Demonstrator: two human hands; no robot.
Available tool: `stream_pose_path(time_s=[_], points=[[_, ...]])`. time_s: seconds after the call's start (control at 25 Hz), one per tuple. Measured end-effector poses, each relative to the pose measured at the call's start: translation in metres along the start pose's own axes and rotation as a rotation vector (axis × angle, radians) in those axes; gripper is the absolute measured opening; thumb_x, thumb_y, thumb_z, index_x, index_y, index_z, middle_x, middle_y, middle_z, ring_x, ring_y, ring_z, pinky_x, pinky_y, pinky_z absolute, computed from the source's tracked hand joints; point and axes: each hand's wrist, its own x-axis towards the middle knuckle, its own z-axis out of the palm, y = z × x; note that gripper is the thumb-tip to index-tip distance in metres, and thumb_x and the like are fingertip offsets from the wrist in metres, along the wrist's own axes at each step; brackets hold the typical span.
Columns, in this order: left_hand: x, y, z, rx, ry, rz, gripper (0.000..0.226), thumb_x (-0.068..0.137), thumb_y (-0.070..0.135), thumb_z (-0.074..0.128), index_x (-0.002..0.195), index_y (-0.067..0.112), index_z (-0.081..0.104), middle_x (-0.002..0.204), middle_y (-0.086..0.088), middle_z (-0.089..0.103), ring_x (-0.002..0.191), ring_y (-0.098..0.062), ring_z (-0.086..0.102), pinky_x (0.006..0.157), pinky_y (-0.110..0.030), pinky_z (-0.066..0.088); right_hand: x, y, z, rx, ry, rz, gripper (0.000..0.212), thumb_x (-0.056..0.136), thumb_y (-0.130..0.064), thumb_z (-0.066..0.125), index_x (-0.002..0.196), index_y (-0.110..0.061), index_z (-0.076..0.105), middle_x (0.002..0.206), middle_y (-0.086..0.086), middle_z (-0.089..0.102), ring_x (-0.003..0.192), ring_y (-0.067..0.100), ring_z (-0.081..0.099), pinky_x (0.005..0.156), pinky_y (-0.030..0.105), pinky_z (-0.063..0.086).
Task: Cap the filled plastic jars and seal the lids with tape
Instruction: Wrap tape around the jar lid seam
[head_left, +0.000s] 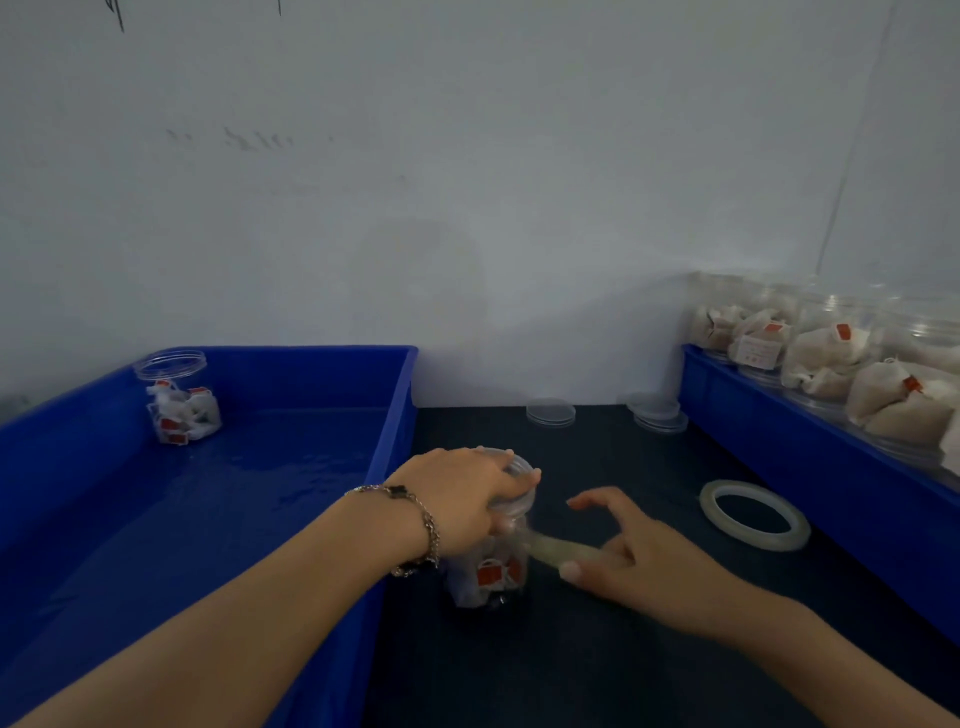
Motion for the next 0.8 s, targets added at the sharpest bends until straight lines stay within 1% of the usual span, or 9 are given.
stream_pose_path(time_s=[0.08,0.16,0.24,0.32,0.4,0.48,0.64,0.76,0.8], points=[[-0.004,-0.007,-0.004,-0.105,-0.039,0.006,0.056,0.097,0.030,0.048,0.144,0.044,0.023,0.156,0.017,0.013,0.138,-0.017,0.028,0.110,-0.035,0.027,-0.005,-0.006,-0.001,-0.055,0.045,-0.040,0.048,0.075,-0.072,0.047,0.116,-0.051,0.031,0.066,-0.010,0.061,0.061,0.000,0.055,0.060,0.019,0.045],[-0.008,-0.012,-0.005,-0.169,-0.065,0.016,0.056,0.096,0.028,0.049,0.143,0.046,0.024,0.156,0.021,0.010,0.141,-0.016,0.023,0.112,-0.035,0.023,-0.006,-0.010,-0.003,-0.314,0.135,-0.140,0.055,0.071,-0.081,0.028,0.115,-0.050,0.021,0.061,-0.007,0.057,0.055,0.004,0.053,0.051,0.021,0.041],[-0.008,-0.014,-0.006,-0.173,-0.083,0.018,0.055,0.097,0.027,0.048,0.144,0.045,0.024,0.156,0.021,0.008,0.141,-0.017,0.022,0.113,-0.036,0.020,-0.006,-0.014,-0.003,-0.661,0.269,-0.279,0.055,0.076,-0.076,0.017,0.122,-0.046,0.012,0.056,-0.010,0.048,0.047,0.005,0.048,0.042,0.018,0.031],[-0.007,-0.014,-0.006,-0.183,-0.096,0.014,0.054,0.098,0.027,0.047,0.144,0.043,0.024,0.156,0.021,0.006,0.142,-0.018,0.019,0.115,-0.037,0.017,-0.002,-0.013,-0.004,-0.788,0.344,-0.325,0.056,0.079,-0.071,0.013,0.127,-0.041,0.013,0.056,-0.017,0.041,0.045,0.002,0.042,0.040,0.015,0.025],[-0.007,-0.013,-0.005,-0.204,-0.097,0.016,0.054,0.097,0.026,0.047,0.144,0.043,0.024,0.156,0.021,0.005,0.144,-0.016,0.014,0.115,-0.037,0.016,0.005,-0.005,-0.004,-0.836,0.368,-0.317,0.062,0.083,-0.069,0.009,0.138,-0.041,0.008,0.075,-0.016,0.058,0.057,0.001,0.051,0.047,0.014,0.031],[-0.007,-0.013,-0.005,-0.246,-0.093,0.018,0.055,0.097,0.024,0.048,0.144,0.042,0.027,0.156,0.021,0.006,0.145,-0.014,0.009,0.116,-0.037,0.015,0.017,0.002,-0.003,-0.846,0.362,-0.303,0.064,0.088,-0.066,0.013,0.146,-0.040,0.001,0.099,-0.010,0.066,0.076,0.004,0.060,0.057,0.019,0.039],[-0.008,-0.015,-0.007,-0.265,-0.080,0.052,0.056,0.095,0.015,0.051,0.142,0.039,0.033,0.155,0.023,0.011,0.145,-0.009,0.007,0.119,-0.037,0.015,0.043,0.000,-0.001,-0.861,0.288,-0.209,0.069,0.092,-0.064,0.030,0.149,-0.035,0.003,0.110,0.000,0.066,0.092,0.015,0.064,0.076,0.031,0.051],[-0.007,-0.017,-0.007,-0.239,-0.039,0.060,0.057,0.094,0.010,0.053,0.139,0.042,0.037,0.151,0.028,0.017,0.142,-0.007,0.015,0.116,-0.032,0.018,0.062,-0.007,-0.003,-0.880,0.220,-0.157,0.074,0.088,-0.066,0.037,0.148,-0.034,0.010,0.124,0.005,0.061,0.107,0.024,0.061,0.088,0.042,0.050],[-0.007,-0.018,-0.007,-0.244,-0.033,0.064,0.058,0.093,0.010,0.053,0.139,0.042,0.038,0.151,0.029,0.019,0.142,-0.006,0.015,0.115,-0.031,0.018,0.067,-0.009,-0.004,-0.888,0.202,-0.157,0.074,0.087,-0.066,0.039,0.148,-0.035,0.012,0.128,0.004,0.059,0.111,0.026,0.059,0.089,0.042,0.049]])
